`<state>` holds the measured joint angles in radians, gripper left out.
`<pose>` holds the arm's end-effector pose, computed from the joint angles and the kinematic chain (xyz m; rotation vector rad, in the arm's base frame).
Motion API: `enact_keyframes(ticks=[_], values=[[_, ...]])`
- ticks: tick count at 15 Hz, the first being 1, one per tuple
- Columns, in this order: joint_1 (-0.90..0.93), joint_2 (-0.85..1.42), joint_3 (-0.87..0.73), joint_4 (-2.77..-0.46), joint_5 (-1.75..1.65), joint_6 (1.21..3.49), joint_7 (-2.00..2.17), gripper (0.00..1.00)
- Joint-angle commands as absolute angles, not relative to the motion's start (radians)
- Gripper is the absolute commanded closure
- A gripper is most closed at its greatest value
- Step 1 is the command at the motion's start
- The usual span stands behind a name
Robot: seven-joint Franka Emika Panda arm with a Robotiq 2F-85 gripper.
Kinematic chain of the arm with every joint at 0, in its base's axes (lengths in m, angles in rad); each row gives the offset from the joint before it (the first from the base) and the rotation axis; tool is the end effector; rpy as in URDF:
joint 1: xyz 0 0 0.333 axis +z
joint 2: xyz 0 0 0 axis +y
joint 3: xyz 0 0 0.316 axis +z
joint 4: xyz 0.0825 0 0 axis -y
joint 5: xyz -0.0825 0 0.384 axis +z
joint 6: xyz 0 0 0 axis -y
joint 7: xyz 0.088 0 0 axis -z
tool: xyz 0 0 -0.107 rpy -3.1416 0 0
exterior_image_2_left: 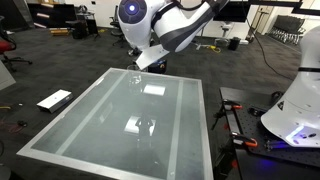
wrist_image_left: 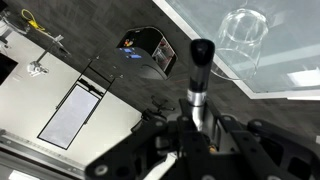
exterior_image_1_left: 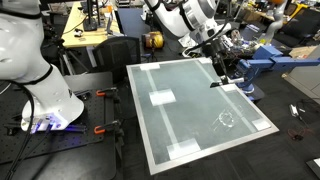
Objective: Put the marker in the cup
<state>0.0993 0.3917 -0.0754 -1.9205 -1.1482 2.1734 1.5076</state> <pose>0.6242 -0.0175 0.2952 2.1718 -0.8024 0.6680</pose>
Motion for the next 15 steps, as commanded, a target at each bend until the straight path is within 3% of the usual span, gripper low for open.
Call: enact_keyframes(ticks=[1,3,4,15], values=[[0.083,0.391,-0.056,-1.919,-1.153,2.167,1.508,0.81],[0.083,0.391,-0.056,-1.919,-1.153,2.167,1.508,0.81],[0.083,0.391,-0.056,-1.919,-1.153,2.167,1.508,0.95],[0.101,0.511,-0.075,-1.83,-1.268,2.077,1.92,0.95]])
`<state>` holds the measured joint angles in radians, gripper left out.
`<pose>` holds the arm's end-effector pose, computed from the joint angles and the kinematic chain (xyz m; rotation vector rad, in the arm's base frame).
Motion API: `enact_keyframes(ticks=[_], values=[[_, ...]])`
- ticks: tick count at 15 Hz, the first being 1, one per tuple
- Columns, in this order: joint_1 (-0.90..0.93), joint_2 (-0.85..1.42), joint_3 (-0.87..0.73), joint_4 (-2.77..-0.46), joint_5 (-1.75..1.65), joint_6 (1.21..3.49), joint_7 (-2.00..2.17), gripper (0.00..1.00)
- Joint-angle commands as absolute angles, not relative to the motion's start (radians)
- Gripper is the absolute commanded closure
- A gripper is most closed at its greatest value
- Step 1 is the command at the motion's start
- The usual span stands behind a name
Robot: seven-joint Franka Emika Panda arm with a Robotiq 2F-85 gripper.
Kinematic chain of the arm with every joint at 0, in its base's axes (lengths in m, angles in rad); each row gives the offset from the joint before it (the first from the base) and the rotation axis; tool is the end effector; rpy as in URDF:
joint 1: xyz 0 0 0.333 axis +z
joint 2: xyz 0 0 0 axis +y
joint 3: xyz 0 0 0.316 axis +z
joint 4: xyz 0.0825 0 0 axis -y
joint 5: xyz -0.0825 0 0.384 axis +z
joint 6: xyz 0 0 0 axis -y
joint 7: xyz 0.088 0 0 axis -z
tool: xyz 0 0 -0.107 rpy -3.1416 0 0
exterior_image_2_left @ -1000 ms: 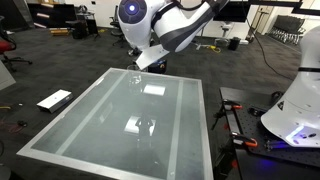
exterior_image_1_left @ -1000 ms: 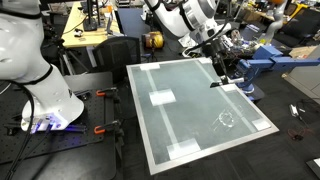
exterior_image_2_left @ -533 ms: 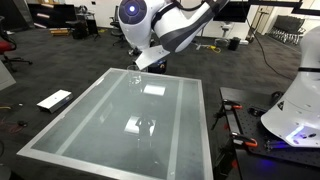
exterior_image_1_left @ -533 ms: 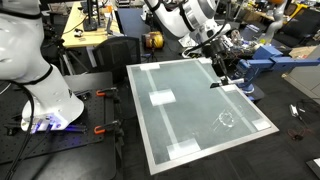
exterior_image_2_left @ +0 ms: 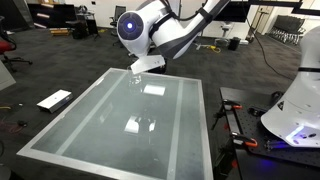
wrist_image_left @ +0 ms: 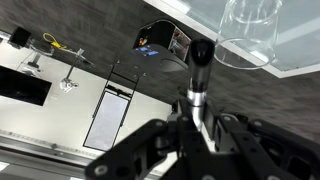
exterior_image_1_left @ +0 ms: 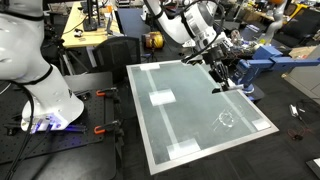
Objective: Put the marker in the cup
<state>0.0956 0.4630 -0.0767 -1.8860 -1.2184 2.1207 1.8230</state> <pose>0.6297 -0.0278 0.2673 2.0048 -1.0642 0.8037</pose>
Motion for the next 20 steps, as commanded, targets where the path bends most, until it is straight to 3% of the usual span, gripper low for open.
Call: enact_keyframes(ticks=[1,20], values=[[0.101,0.525,-0.076,-1.819,-1.293,2.078,1.951,0.95],[-0.018,0.684,-0.073,-1.676,-1.497,2.275,2.122,0.95]])
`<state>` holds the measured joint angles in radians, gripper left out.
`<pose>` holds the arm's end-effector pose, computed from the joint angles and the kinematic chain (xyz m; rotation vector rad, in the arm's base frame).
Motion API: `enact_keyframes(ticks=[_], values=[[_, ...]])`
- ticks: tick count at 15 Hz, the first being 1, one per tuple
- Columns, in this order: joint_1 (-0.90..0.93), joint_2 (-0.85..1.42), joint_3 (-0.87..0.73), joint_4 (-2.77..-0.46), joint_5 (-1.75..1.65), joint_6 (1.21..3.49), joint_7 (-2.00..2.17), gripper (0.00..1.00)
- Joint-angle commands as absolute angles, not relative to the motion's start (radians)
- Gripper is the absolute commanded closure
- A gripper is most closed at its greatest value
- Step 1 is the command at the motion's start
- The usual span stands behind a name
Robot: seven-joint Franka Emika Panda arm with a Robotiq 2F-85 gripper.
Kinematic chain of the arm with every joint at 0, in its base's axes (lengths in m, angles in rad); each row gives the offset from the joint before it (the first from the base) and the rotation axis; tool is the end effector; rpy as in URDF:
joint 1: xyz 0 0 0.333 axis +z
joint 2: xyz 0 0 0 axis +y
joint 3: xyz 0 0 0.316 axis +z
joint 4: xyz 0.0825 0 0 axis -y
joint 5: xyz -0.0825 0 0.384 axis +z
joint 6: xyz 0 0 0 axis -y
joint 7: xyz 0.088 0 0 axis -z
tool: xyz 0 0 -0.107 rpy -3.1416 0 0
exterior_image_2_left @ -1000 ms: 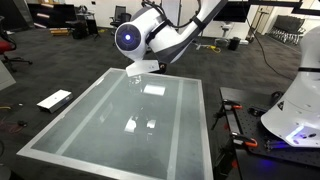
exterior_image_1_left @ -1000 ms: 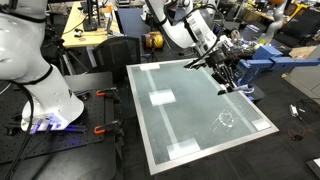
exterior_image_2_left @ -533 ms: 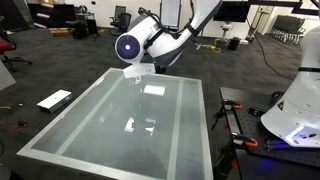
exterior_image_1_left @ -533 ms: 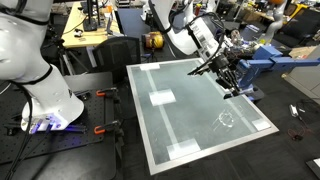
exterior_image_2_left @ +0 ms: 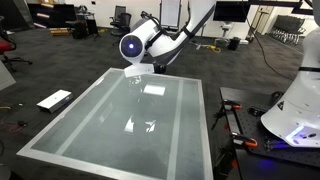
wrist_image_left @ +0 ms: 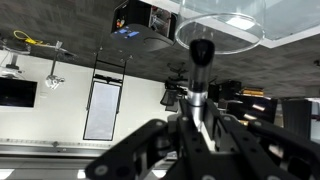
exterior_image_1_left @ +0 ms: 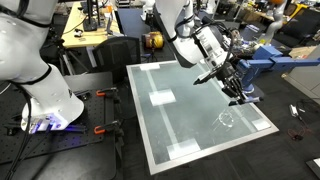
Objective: Put the marker in the cup
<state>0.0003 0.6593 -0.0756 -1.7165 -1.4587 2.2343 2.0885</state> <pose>0.6726 -0.0755 0.2153 1.9416 -1.1325 1.0544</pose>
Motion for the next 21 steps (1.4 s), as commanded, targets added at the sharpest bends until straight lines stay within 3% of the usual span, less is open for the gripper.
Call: enact_keyframes(ticks=[1,16,17,18,21], values=[[-0.021,0.69,-0.074,-1.667,-1.504,2.28,2.12,0.95],[-0.022,0.793,-0.075,-1.589,-1.506,2.275,2.106,0.95],[-0.019,0.792,-0.074,-1.592,-1.504,2.27,2.11,0.56],[-0.018,0.79,-0.075,-1.597,-1.505,2.269,2.112,0.56],[-0.012,0.783,-0.079,-1.605,-1.511,2.262,2.122,0.35]])
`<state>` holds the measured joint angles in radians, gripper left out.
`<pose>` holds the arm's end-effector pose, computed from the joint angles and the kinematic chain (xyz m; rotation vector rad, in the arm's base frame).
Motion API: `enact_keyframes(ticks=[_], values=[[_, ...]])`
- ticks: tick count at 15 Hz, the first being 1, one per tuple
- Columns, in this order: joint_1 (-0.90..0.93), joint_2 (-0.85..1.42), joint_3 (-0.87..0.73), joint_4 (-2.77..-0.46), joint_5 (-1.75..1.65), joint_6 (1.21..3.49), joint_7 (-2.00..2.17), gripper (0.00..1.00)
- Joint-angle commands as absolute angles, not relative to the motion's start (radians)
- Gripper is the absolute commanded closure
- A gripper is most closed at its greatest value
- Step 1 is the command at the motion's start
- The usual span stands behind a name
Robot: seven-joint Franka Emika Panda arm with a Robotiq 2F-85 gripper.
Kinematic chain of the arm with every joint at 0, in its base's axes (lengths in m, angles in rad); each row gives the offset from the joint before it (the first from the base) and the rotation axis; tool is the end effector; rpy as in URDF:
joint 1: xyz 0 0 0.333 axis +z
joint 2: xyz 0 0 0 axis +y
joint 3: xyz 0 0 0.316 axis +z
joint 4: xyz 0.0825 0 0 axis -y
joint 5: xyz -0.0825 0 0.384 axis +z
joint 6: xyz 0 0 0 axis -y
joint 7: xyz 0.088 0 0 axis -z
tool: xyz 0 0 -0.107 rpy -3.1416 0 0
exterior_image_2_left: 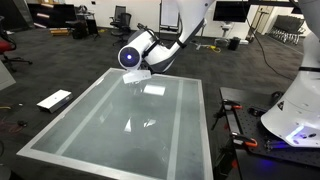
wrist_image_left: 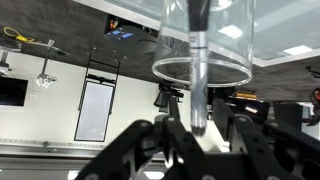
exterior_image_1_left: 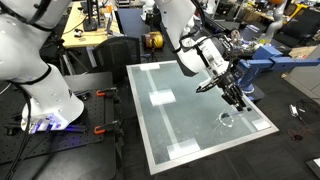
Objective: Put the marker in the cup
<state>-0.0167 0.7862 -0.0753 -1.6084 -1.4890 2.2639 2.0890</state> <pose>0.6903 -0.0830 0.1735 1.9665 -1.0925 1.0530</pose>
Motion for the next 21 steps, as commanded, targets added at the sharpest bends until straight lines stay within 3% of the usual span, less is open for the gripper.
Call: enact_keyframes(ticks=[1,5,21], values=[[-0.012,0.78,-0.079,-1.607,-1.511,2.26,2.123,0.27],[-0.006,0.755,-0.083,-1.626,-1.524,2.259,2.145,0.0],[0.037,0.56,-0.054,-1.786,-1.689,2.175,2.371,0.0]])
